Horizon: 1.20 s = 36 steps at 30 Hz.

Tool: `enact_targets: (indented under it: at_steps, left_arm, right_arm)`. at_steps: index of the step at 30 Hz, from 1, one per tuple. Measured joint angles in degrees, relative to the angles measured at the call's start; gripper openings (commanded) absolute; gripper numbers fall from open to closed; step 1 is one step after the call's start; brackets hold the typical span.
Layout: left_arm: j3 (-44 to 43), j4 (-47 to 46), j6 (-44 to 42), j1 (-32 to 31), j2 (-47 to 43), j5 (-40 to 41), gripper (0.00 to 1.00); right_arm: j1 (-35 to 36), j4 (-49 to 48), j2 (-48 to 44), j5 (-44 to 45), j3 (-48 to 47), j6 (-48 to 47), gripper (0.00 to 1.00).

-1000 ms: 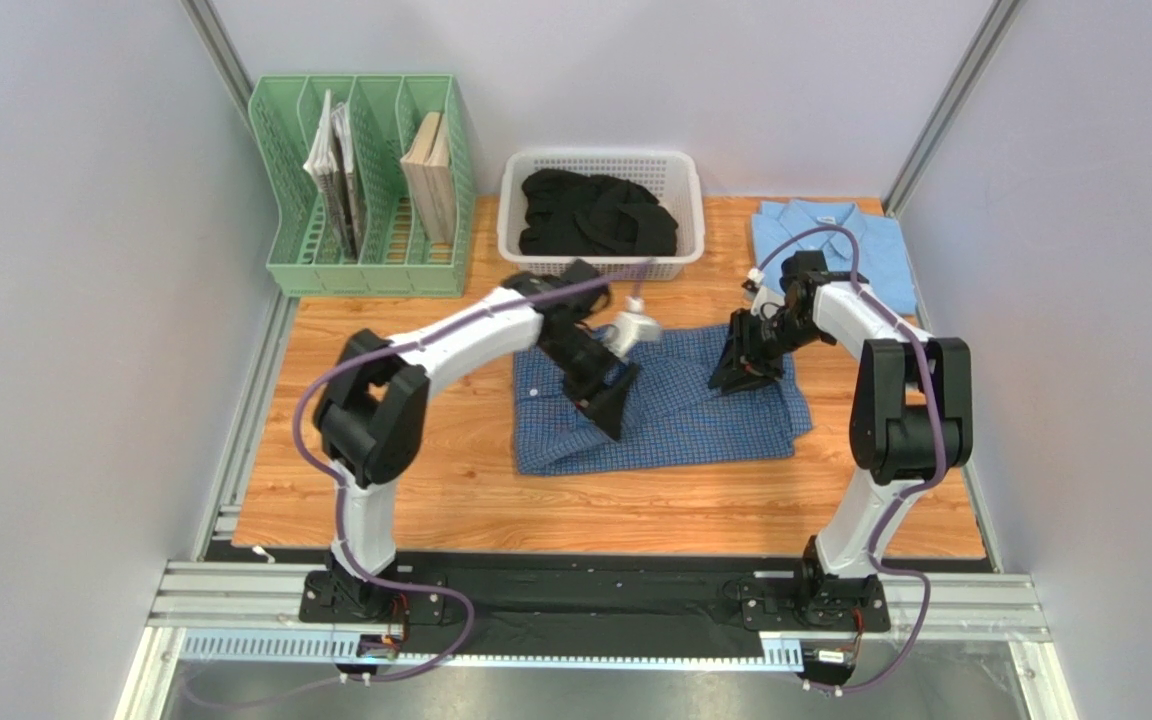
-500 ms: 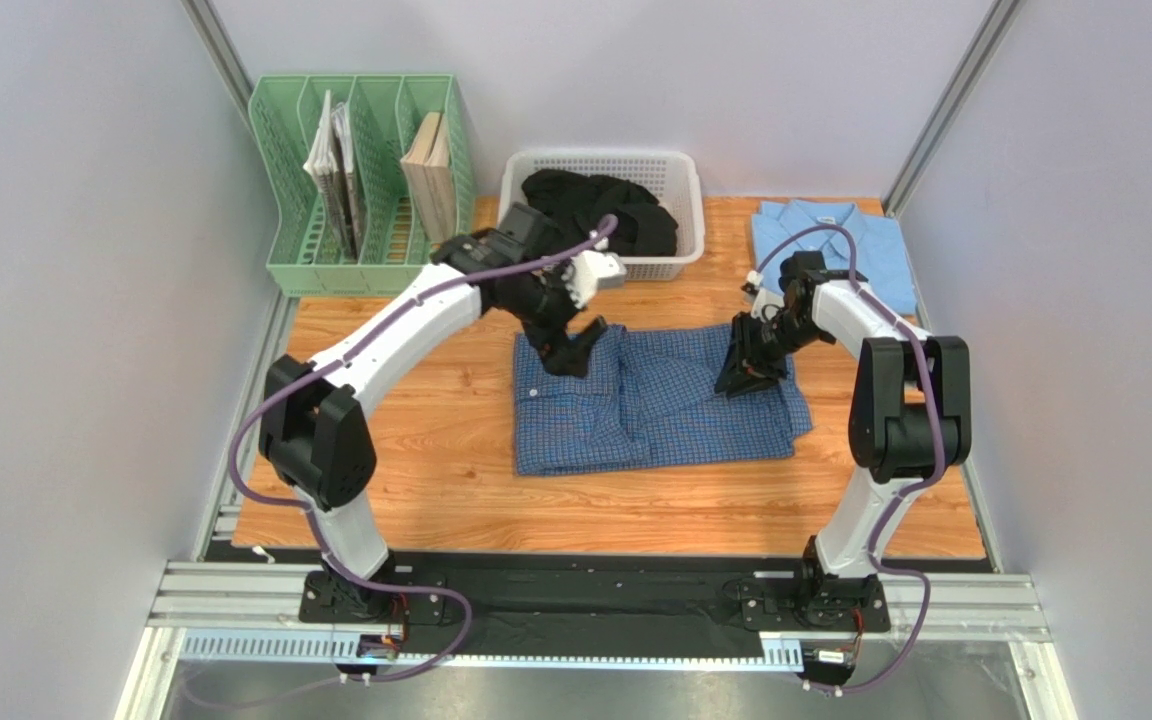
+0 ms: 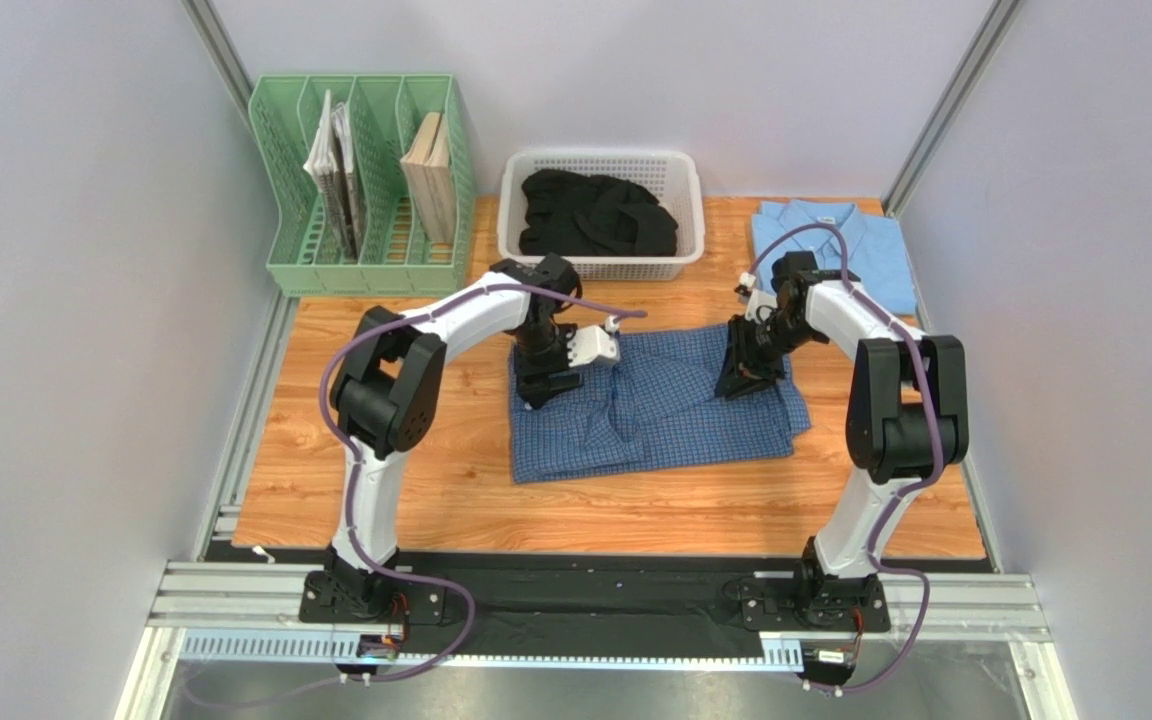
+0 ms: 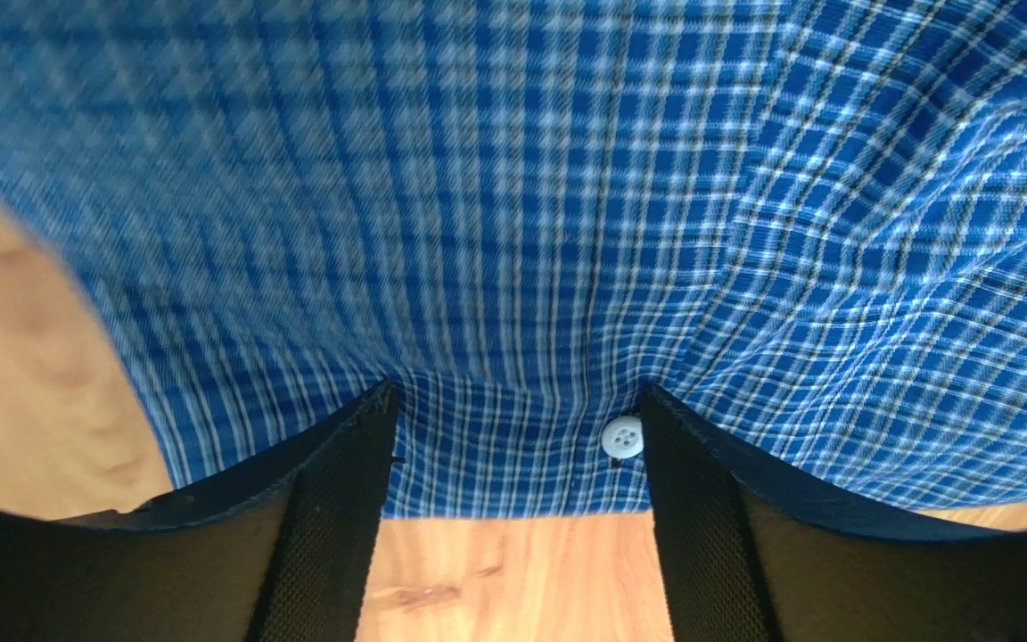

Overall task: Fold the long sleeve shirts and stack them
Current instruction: Fold the shirt

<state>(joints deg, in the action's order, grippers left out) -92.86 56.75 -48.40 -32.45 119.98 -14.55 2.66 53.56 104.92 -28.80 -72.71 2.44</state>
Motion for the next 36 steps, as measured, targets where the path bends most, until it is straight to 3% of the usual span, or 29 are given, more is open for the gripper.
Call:
enact_targets:
  at_steps: [7, 10, 14, 18, 22, 24, 26, 28, 32, 36]
  left_arm:
    - [8.09, 0.44, 2.45, -9.22, -4.2, 1.33, 0.67]
    - [8.83, 2.4, 8.48, -16.94, -4.76, -3.87, 0.7]
    - [9.16, 2.32, 15.87, -21.77, -5.92, -14.88, 0.76]
    - [13.31, 0.37, 21.92, -16.11, -15.98, -23.98, 0.81]
    - [15.52, -2.69, 27.04, -5.14, -31.06, -29.09, 0.83]
    - [15.87, -4.37, 29.16, -0.15, -36.81, -31.06, 0.85]
    - [16.98, -5.44, 30.58, 2.95, -41.07, -31.65, 0.89]
    - [18.71, -5.97, 31.56, 4.13, -43.32, -31.85, 0.89]
    - [22.6, -6.14, 33.46, 5.57, -44.22, -31.89, 0.9]
    - [24.28, -6.86, 35.41, 9.03, -44.24, -31.8, 0.92]
  right_arm:
    - [0.0, 0.04, 0.37, 1.46, -0.11, -0.9, 0.25]
    - [0.31, -0.02, 2.51, 2.23, -1.27, -1.11, 0.25]
    - [1.6, -0.48, 5.99, 3.74, -2.64, -2.32, 0.24]
    - [6.45, 0.22, 9.4, 7.17, -5.44, -4.61, 0.26]
    - [11.67, 0.74, 10.14, 10.82, -8.35, -7.45, 0.33]
    - [13.29, 1.05, 9.44, 12.04, -8.44, -8.85, 0.44]
    - [12.98, 1.6, 8.0, 13.0, -8.15, -9.84, 0.47]
    - [11.54, 2.1, 5.49, 14.56, -7.17, -10.54, 0.53]
    - [7.41, 4.31, 1.14, 19.34, -6.43, -13.0, 0.54]
    - [6.56, 5.73, 6.14, 22.23, -8.5, -15.91, 0.53]
